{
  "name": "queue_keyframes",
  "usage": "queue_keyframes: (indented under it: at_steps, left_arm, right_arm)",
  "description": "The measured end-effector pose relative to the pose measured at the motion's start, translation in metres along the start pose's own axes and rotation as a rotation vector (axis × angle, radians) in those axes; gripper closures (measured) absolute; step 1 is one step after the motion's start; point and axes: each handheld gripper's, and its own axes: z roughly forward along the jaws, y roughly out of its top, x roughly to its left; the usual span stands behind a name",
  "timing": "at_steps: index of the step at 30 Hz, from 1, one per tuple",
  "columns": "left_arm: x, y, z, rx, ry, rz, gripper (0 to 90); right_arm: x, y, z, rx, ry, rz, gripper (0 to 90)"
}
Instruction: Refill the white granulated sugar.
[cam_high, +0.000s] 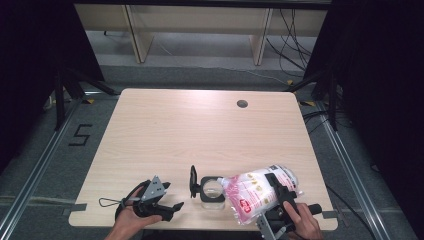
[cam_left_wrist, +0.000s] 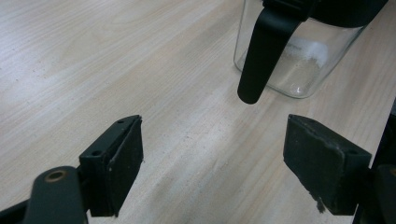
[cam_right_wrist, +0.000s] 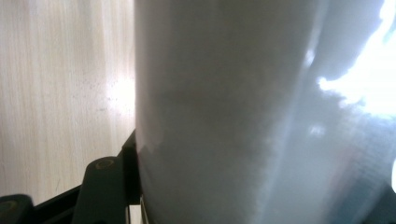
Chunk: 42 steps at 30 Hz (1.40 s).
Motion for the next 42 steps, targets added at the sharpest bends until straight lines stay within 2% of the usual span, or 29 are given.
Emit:
queue_keyframes:
  at_steps: [2, 3, 4, 5, 7, 8, 9, 11, 12, 13, 16, 17, 19, 20, 23, 25, 26, 28, 29, 30, 31, 32, 33, 34, 35, 36, 39, 41, 42]
  left_arm:
    - [0.0, 0.0, 0.0, -0.002, -0.001, -0.001, 19.6]
    - [0.0, 0.0, 0.0, -0.002, -0.001, -0.001, 19.6]
    - [0.001, 0.001, -0.001, 0.009, 0.004, 0.022, 19.6]
    - [0.0, 0.0, 0.0, 0.002, 0.007, 0.006, 19.6]
    - [0.0, 0.0, 0.0, 0.004, 0.004, 0.007, 19.6]
    - [-0.001, 0.0, 0.0, -0.006, -0.006, -0.013, 19.6]
    - [-0.002, 0.0, 0.001, -0.014, -0.004, -0.016, 19.6]
    - [0.0, 0.0, 0.0, -0.005, -0.002, 0.003, 19.6]
    - [-0.003, -0.001, 0.002, -0.019, -0.006, -0.029, 19.6]
    - [-0.003, -0.001, 0.002, -0.019, -0.006, -0.029, 19.6]
    - [-0.002, 0.0, 0.001, -0.007, -0.007, -0.013, 19.6]
    - [-0.002, 0.0, 0.001, -0.006, -0.006, -0.014, 19.6]
    - [-0.003, -0.001, 0.002, -0.02, -0.004, -0.025, 19.6]
    - [-0.002, 0.0, 0.001, -0.005, -0.007, -0.012, 19.6]
    - [-0.002, -0.001, 0.001, -0.009, -0.003, -0.014, 19.6]
    - [-0.001, 0.0, 0.001, -0.005, -0.006, 0.015, 19.6]
    - [-0.002, 0.0, 0.001, -0.006, -0.006, -0.014, 19.6]
    - [-0.002, 0.0, 0.001, -0.006, -0.007, -0.012, 19.6]
    - [-0.001, -0.001, 0.001, -0.003, -0.002, 0.005, 19.6]
    - [-0.002, -0.001, 0.002, -0.016, -0.005, -0.006, 19.6]
    - [-0.002, -0.001, 0.002, -0.016, -0.005, -0.006, 19.6]
    - [-0.001, 0.0, 0.002, -0.003, 0.001, -0.003, 19.6]
    - [0.0, 0.0, 0.002, 0.006, 0.005, 0.006, 19.6]
    - [-0.002, -0.001, 0.002, -0.004, -0.004, -0.005, 19.6]
    - [-0.003, -0.001, 0.002, -0.01, -0.007, -0.019, 19.6]
    - [-0.002, -0.001, 0.001, 0.003, 0.0, 0.003, 19.6]
    - [-0.002, 0.0, 0.002, -0.011, -0.006, 0.002, 19.6]
    - [-0.001, 0.0, 0.003, 0.001, -0.007, 0.01, 19.6]
    - [-0.002, 0.0, 0.003, 0.004, -0.005, 0.007, 19.6]
  right_arm:
    - [0.002, 0.0, 0.0, 0.013, 0.006, -0.008, 40.0]
    - [0.0, 0.0, 0.0, 0.009, 0.002, -0.046, 40.0]
    - [-0.002, 0.001, -0.001, 0.009, 0.001, -0.099, 40.0]
    - [-0.002, 0.001, 0.0, 0.01, -0.001, -0.117, 40.0]
    - [-0.001, 0.001, 0.0, 0.014, 0.0, -0.114, 40.1]
    - [0.003, 0.001, -0.001, 0.025, 0.004, -0.091, 40.1]
    - [0.003, 0.001, -0.001, 0.022, 0.01, -0.096, 40.1]
    - [0.0, 0.003, -0.001, 0.023, 0.005, -0.176, 40.1]
    - [0.004, 0.002, -0.001, 0.029, 0.003, -0.142, 40.1]
    - [0.004, 0.002, -0.001, 0.029, 0.003, -0.142, 40.1]
    - [0.005, 0.005, -0.001, 0.033, 0.011, -0.205, 40.2]
    - [0.007, 0.005, 0.0, 0.033, 0.012, -0.194, 40.2]
    - [0.007, 0.005, 0.002, 0.01, -0.002, -0.216, 40.3]
    - [0.006, 0.006, 0.002, 0.008, 0.0, -0.238, 40.3]
    - [0.004, 0.007, 0.0, 0.026, 0.003, -0.271, 40.4]
    - [0.006, 0.007, 0.001, 0.016, 0.001, -0.277, 40.4]
    - [0.005, 0.008, 0.0, 0.027, 0.003, -0.307, 40.5]
    - [0.007, 0.007, 0.001, 0.025, 0.003, -0.3, 40.5]
    - [0.009, 0.006, 0.002, 0.014, -0.013, -0.295, 40.6]
    - [0.007, 0.008, 0.001, 0.022, -0.011, -0.328, 40.6]
    - [0.007, 0.008, 0.001, 0.022, -0.011, -0.328, 40.6]
    - [0.004, 0.01, -0.002, 0.056, 0.005, -0.349, 40.6]
    - [0.005, 0.009, -0.001, 0.06, 0.027, -0.342, 40.6]
    - [0.003, 0.01, -0.001, 0.066, 0.016, -0.366, 40.6]
    - [0.007, 0.008, -0.001, 0.075, 0.019, -0.334, 40.7]
    - [0.007, 0.008, 0.002, 0.035, -0.01, -0.344, 40.7]
    - [0.005, 0.009, 0.002, 0.025, -0.02, -0.37, 40.8]
    - [0.006, 0.008, 0.001, 0.044, -0.012, -0.348, 40.8]
    - [0.004, 0.009, 0.003, 0.024, -0.022, -0.373, 40.8]
